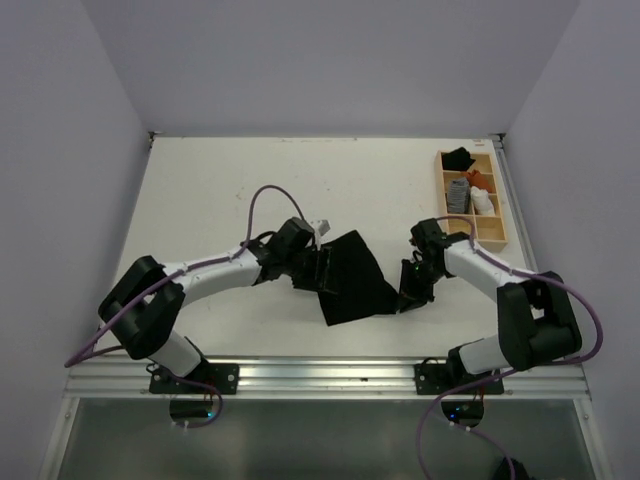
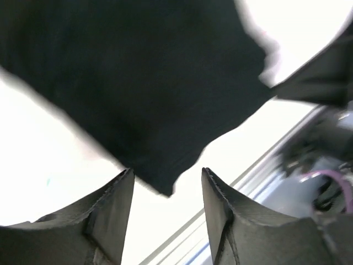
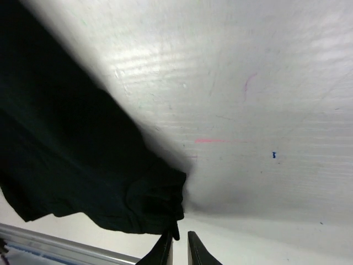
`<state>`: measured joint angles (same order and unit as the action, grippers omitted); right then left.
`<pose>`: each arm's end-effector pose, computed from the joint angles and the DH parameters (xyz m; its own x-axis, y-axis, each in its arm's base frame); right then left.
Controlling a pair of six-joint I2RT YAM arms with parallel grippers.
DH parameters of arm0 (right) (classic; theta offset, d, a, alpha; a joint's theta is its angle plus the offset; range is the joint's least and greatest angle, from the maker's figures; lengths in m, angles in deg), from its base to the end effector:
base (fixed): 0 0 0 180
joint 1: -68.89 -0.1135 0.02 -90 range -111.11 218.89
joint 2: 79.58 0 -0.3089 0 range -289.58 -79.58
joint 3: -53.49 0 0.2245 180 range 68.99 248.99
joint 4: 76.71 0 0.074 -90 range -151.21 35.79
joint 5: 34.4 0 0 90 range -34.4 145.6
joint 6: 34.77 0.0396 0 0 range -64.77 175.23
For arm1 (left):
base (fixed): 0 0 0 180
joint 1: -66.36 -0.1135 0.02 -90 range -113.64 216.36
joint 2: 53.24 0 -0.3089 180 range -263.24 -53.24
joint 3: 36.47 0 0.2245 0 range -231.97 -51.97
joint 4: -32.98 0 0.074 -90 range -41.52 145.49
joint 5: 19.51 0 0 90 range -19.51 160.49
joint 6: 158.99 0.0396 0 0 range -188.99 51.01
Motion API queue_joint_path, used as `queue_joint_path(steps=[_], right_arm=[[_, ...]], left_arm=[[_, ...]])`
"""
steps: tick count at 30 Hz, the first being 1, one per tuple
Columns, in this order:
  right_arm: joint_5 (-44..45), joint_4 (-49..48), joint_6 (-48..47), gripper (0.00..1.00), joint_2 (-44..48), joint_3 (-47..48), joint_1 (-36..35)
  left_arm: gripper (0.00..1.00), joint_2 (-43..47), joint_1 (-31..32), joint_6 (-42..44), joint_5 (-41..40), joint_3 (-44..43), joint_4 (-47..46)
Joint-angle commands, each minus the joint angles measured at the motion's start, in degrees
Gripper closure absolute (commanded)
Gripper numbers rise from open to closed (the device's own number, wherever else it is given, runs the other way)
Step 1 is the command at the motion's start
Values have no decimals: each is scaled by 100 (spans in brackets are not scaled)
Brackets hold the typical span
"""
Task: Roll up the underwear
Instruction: Fold the underwear
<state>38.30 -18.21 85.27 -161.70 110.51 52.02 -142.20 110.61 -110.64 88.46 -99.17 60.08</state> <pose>0.1817 0.0674 0.2131 -0.9778 0.2029 0.0514 0.2088 0.9270 0.3116 0.1937 -0.2058 0.2334 -0.9582 0.0509 -0.2814 0.2125 0.7852 -0.5816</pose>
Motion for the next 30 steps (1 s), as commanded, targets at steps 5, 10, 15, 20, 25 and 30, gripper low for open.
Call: queue_joint_path(steps=[5, 10, 15, 20, 25, 30], right_arm=[[894, 973, 27, 78, 565, 1042, -211], [1430, 640, 563, 72, 497, 1682, -1625], [2352, 744, 766, 63, -601, 2762, -2997], [2670, 657, 661, 60, -1384, 3275, -3683], [2916, 490, 591, 58, -2025, 3512, -4202], [3075, 516, 512, 57, -2422, 3688, -4510]], left_arm=[[41, 161, -469, 508, -874, -2187, 1371], [42, -59, -1600, 509, -1260, -2232, 1994], [43, 116, -2699, 87, -1114, -1794, 1743], [43, -6, -2948, -220, -375, -1424, 1082], [43, -340, -2922, -502, 294, -889, 230], [42, -235, -2904, -388, 22, -694, 246]])
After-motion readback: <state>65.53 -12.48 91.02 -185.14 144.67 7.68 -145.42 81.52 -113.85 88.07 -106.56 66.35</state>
